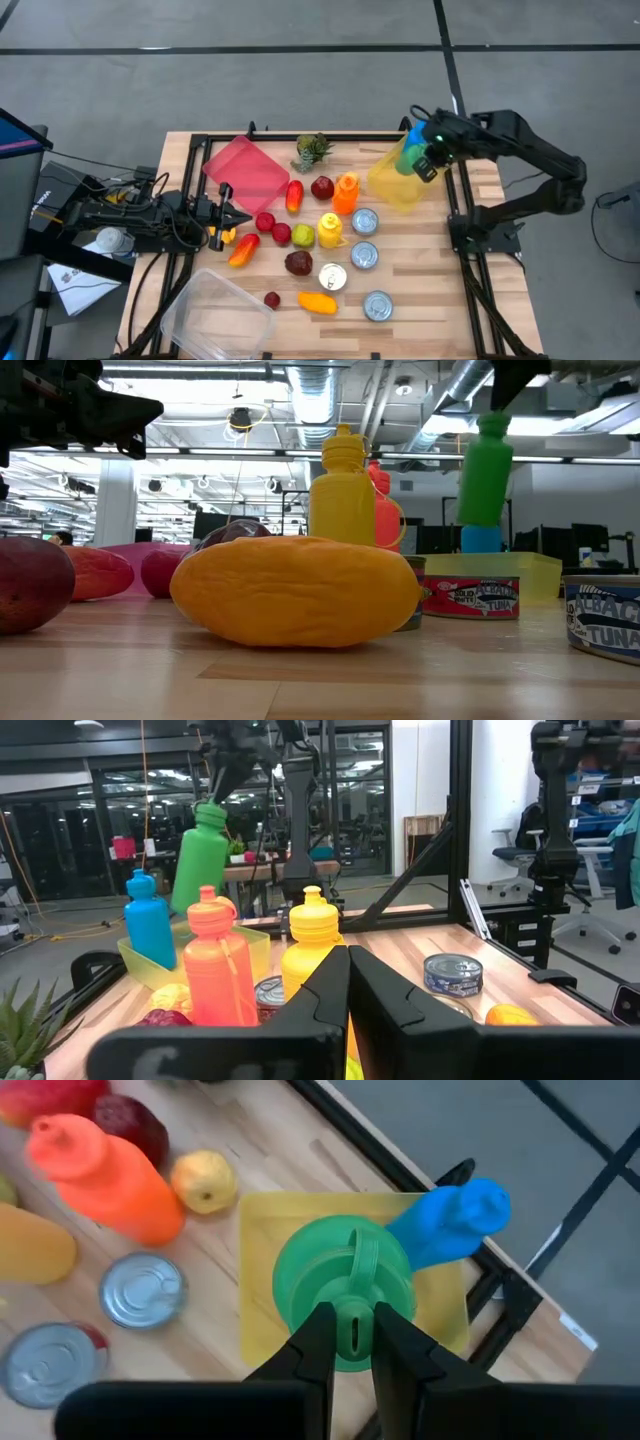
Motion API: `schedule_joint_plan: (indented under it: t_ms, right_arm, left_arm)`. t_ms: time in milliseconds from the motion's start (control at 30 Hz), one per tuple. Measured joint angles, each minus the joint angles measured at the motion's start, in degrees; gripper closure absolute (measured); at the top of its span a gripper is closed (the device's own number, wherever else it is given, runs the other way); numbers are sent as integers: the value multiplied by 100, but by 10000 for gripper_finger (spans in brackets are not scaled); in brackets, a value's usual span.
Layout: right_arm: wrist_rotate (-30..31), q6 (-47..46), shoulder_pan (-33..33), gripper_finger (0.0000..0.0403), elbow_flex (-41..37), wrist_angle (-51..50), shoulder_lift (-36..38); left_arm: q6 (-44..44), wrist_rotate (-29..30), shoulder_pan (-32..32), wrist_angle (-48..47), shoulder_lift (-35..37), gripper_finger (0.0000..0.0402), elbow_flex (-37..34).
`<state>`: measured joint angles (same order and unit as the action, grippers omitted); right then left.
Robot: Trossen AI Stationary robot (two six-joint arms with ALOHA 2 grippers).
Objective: Pick & Place Food Item
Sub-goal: Put the green tumbler into the yellow bin
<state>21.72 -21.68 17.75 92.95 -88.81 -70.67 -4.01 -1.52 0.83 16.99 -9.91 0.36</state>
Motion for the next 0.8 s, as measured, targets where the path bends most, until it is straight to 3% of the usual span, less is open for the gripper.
schedule_joint_plan:
  t_ms: [167, 367, 600, 800]
  right_arm:
    - [-410, 673, 440, 366, 0, 170, -236]
    - [-495, 994, 653, 366, -65, 291, -411]
    - [-630, 1365, 814, 366, -558, 636, -557]
    - [-779, 1700, 1127, 365, -1133, 1524, -558]
  left_arm:
    - [-1, 0, 0, 0, 0, 401, 0]
    - [-1, 2, 0, 0, 0, 401, 0]
    - [-1, 1, -1, 0, 0, 401, -1]
    - [0, 0, -1, 0, 0, 402, 0]
